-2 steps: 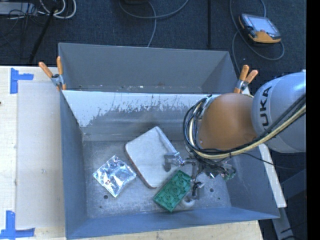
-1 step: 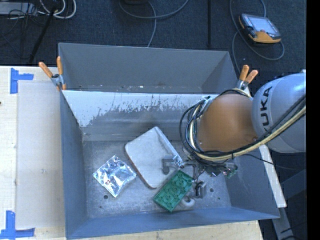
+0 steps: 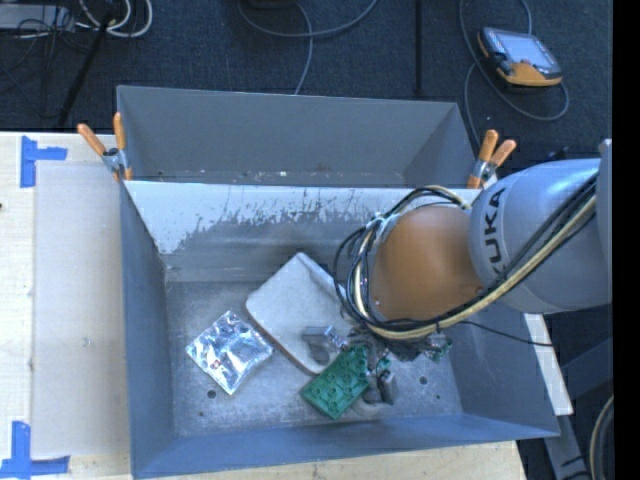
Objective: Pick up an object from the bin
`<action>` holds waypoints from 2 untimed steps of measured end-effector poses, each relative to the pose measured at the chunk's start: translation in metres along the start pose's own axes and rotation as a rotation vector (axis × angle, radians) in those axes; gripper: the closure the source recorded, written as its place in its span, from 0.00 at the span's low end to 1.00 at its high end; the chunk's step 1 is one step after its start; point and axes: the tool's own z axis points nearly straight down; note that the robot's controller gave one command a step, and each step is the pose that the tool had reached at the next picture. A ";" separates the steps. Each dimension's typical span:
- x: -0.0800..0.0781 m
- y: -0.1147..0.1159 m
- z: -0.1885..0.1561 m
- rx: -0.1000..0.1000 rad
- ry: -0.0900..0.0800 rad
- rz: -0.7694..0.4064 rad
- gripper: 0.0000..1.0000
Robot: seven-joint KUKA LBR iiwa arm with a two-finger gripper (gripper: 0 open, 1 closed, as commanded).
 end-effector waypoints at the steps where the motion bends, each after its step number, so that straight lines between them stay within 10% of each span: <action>1: 0.000 0.000 0.000 0.002 0.001 0.001 0.00; 2: -0.001 -0.002 -0.004 0.008 -0.001 0.004 1.00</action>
Offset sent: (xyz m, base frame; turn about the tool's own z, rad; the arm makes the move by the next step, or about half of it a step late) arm 0.0000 0.0000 0.0000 0.0000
